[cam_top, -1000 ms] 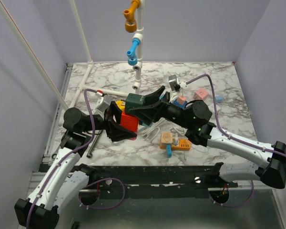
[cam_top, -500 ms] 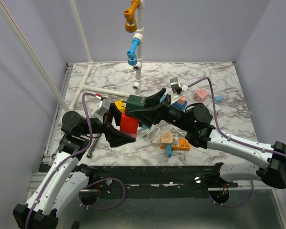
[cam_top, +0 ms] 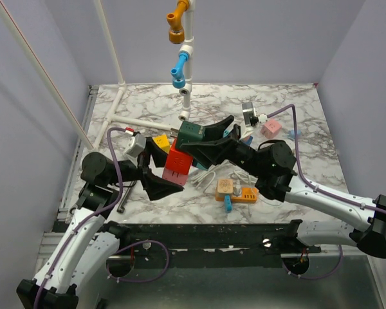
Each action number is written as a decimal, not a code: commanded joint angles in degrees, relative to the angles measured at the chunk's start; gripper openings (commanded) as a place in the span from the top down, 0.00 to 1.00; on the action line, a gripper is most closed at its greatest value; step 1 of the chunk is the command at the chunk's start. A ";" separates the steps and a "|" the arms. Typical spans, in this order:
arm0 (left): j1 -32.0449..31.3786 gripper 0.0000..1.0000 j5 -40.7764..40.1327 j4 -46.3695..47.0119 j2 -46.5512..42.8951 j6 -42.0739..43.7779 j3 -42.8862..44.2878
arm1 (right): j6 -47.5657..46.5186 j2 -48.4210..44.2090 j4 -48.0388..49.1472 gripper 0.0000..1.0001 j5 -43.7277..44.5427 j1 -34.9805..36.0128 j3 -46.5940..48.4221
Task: Pull the plug off the socket
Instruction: Remove the plug from the socket.
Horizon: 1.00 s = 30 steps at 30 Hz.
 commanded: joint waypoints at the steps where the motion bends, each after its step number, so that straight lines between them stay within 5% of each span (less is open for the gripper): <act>1: -0.28 0.06 -2.73 2.74 2.36 -2.43 1.30 | 1.12 -0.09 7.23 0.99 0.72 -0.19 1.01; 5: -0.32 0.28 -2.84 3.38 3.38 -2.93 1.77 | 1.34 0.88 7.35 0.99 0.55 -0.07 1.84; 7: -0.32 0.46 -3.10 2.80 3.30 -2.58 1.71 | 1.39 1.06 7.75 0.99 0.50 -0.11 1.77; 10: -0.28 0.84 -3.90 1.82 2.70 -1.98 1.49 | 0.98 1.12 7.84 0.99 0.49 -0.11 1.77; 12: -0.32 1.00 -4.07 0.72 2.58 -1.74 1.57 | 0.71 1.15 7.75 0.99 0.55 -0.13 1.69; 30: -0.31 1.00 -1.46 0.30 2.10 -5.37 0.02 | -4.72 -2.59 10.44 0.99 2.20 -0.11 3.99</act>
